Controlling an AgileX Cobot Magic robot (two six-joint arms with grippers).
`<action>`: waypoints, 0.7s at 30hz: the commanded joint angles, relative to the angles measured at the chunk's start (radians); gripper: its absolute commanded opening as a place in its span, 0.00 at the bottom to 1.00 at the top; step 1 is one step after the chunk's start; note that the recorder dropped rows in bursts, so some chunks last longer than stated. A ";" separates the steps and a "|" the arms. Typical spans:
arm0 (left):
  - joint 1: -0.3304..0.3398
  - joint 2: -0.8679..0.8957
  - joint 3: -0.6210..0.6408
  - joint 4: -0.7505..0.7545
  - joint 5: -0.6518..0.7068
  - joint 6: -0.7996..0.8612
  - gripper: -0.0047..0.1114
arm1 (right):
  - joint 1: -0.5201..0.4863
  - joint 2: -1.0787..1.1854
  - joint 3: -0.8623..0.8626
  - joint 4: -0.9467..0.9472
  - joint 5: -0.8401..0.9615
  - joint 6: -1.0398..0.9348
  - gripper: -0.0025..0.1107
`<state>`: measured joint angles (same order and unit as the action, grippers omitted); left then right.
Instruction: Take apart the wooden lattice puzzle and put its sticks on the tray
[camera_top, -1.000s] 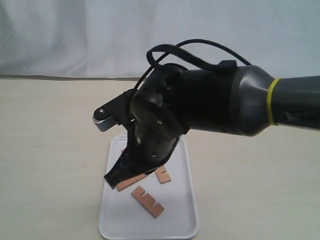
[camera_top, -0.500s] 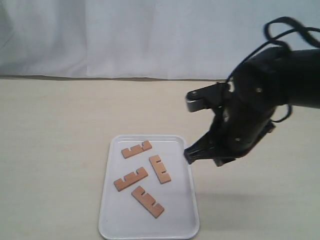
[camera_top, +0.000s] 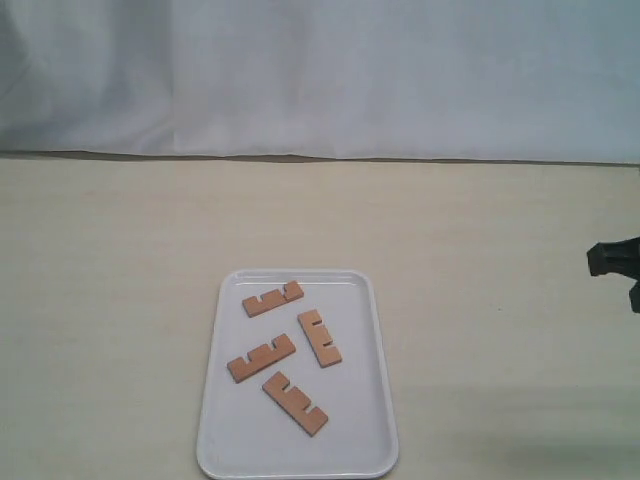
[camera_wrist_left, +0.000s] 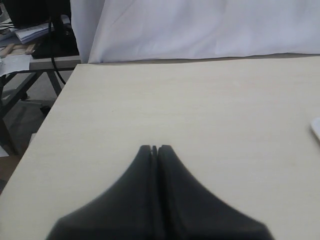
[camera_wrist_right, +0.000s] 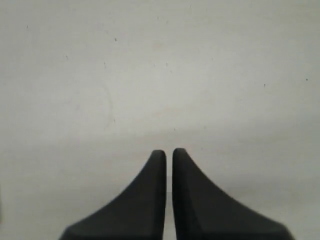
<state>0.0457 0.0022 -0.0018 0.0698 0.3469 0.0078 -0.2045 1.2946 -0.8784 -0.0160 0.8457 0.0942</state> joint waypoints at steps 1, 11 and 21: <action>0.000 -0.002 0.002 -0.001 -0.016 -0.001 0.04 | -0.014 -0.112 0.072 0.032 -0.137 -0.004 0.06; 0.000 -0.002 0.002 -0.001 -0.016 -0.001 0.04 | 0.019 -0.390 0.281 0.025 -0.407 -0.043 0.06; 0.000 -0.002 0.002 -0.001 -0.016 -0.001 0.04 | 0.113 -0.600 0.394 0.027 -0.505 -0.055 0.06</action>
<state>0.0457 0.0022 -0.0018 0.0698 0.3469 0.0078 -0.0953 0.7494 -0.5029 0.0071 0.3723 0.0405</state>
